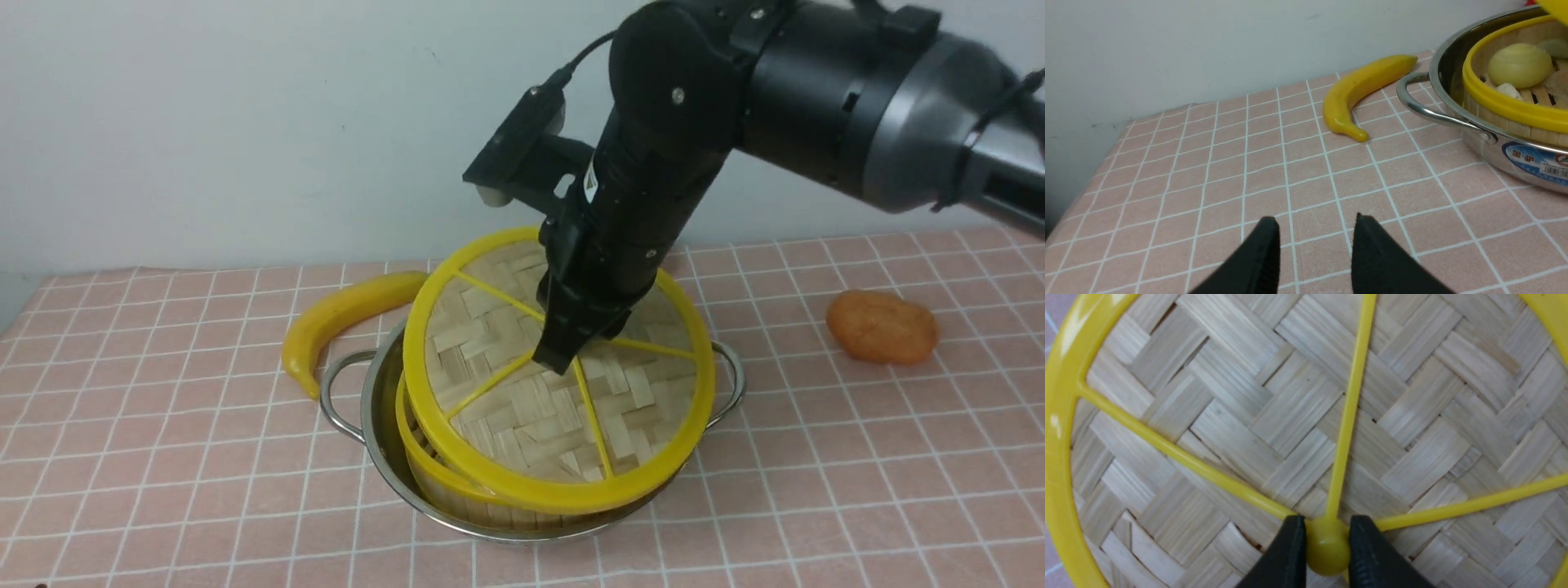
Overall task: Place the steamer in the pot on the pink tablecloth, and put the lid on the steamer.
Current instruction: 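Place the bamboo steamer lid onto the steamer basket in the pot with the right gripper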
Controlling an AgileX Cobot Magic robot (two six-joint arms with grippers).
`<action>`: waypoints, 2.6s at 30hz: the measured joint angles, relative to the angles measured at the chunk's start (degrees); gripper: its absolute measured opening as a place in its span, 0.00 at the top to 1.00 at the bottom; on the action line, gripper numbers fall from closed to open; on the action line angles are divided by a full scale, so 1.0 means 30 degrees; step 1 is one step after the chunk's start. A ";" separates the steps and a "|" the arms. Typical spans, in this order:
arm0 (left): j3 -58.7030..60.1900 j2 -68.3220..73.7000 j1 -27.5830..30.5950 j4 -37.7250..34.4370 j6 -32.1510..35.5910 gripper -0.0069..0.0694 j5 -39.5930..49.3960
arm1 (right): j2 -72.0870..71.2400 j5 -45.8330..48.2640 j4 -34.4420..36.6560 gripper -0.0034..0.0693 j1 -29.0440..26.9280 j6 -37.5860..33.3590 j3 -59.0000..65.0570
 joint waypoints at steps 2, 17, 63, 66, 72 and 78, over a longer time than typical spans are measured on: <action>0.0000 0.0000 0.0000 0.0000 0.0000 0.59 0.0000 | 0.0464 -0.0442 -0.0070 0.75 0.0039 -0.0578 0.0001; 0.0000 0.0000 0.0000 0.0000 0.0000 0.59 0.0000 | 0.0909 -0.2465 -0.0214 0.75 0.0208 -0.1944 0.0001; 0.0000 0.0000 0.0000 0.0000 0.0000 0.59 0.0000 | 0.1029 -0.3264 0.0164 0.75 0.0208 -0.2565 -0.0310; 0.0000 0.0000 0.0000 0.0000 0.0000 0.59 0.0000 | 0.1029 -0.3529 0.0164 0.75 0.0208 -0.2565 -0.0310; 0.0000 0.0000 0.0000 0.0000 0.0000 0.59 0.0000 | 0.0968 -0.3529 0.0060 0.75 0.0208 -0.2565 -0.0325; 0.0000 0.0000 0.0000 0.0000 0.0000 0.59 0.0000 | 0.0213 -0.1654 -0.0160 0.75 0.0208 -0.2449 -0.1508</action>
